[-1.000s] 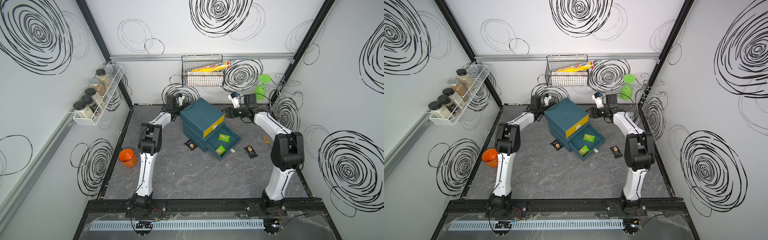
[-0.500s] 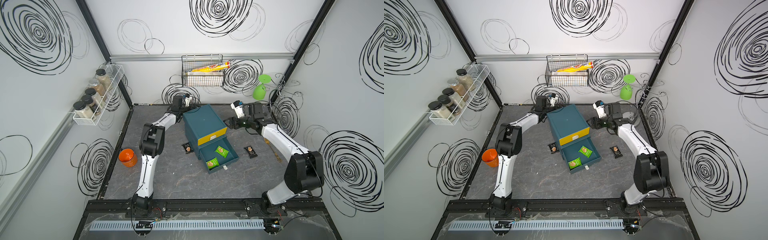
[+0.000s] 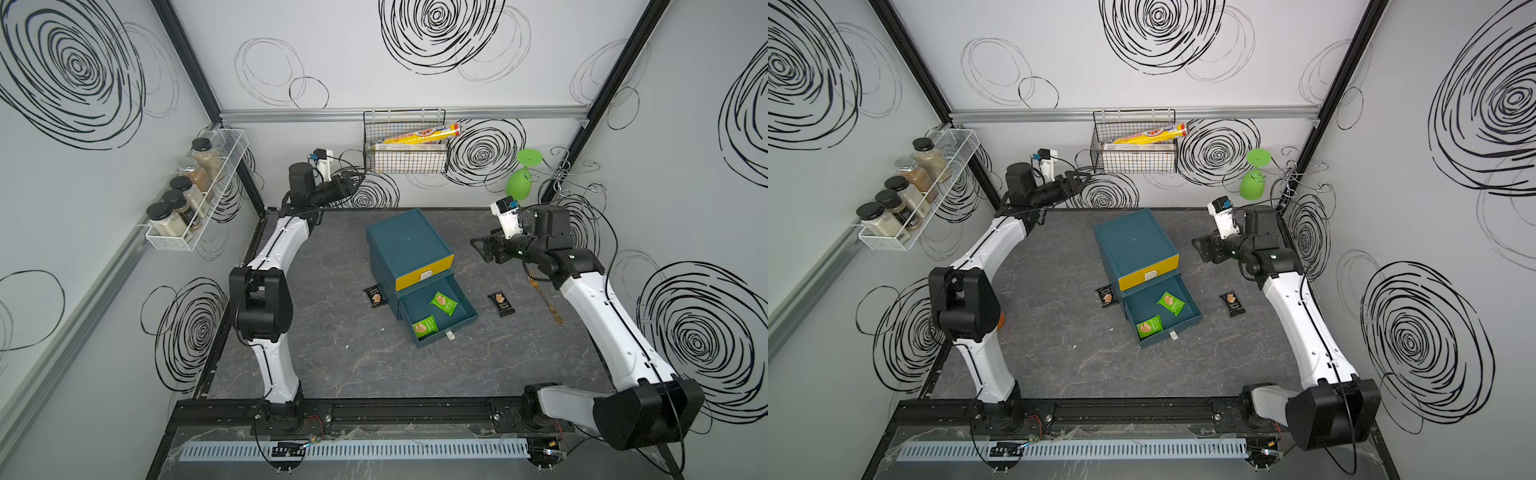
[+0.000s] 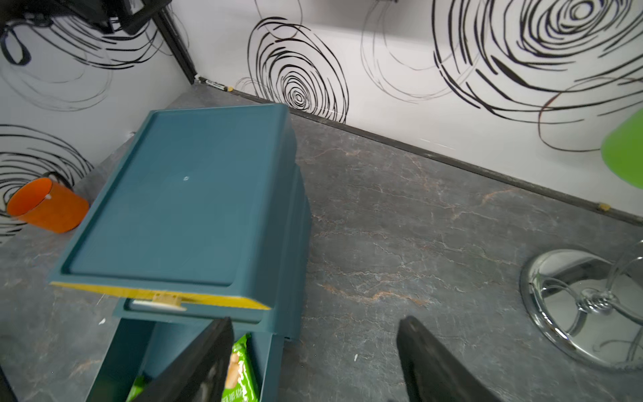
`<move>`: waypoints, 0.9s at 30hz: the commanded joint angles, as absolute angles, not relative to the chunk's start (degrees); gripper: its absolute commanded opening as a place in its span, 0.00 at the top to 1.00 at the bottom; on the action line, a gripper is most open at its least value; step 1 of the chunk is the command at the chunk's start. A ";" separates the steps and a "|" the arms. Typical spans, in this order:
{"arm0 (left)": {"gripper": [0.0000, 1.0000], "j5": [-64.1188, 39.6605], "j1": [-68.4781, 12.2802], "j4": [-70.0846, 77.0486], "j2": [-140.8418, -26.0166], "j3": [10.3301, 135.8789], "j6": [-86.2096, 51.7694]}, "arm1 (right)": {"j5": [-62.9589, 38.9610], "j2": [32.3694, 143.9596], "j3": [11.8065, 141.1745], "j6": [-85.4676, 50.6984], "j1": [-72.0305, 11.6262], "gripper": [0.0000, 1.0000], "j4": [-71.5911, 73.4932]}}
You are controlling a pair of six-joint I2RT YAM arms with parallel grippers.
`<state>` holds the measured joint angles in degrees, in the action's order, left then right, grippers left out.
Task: Take the cookies out of the drawer
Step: Pick up the cookie from the drawer.
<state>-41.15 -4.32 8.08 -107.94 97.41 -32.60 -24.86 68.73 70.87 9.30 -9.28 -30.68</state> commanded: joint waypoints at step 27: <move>0.31 -49.34 -20.74 -8.74 -114.61 100.16 -20.71 | -8.56 83.35 81.86 47.70 -31.95 0.18 -60.49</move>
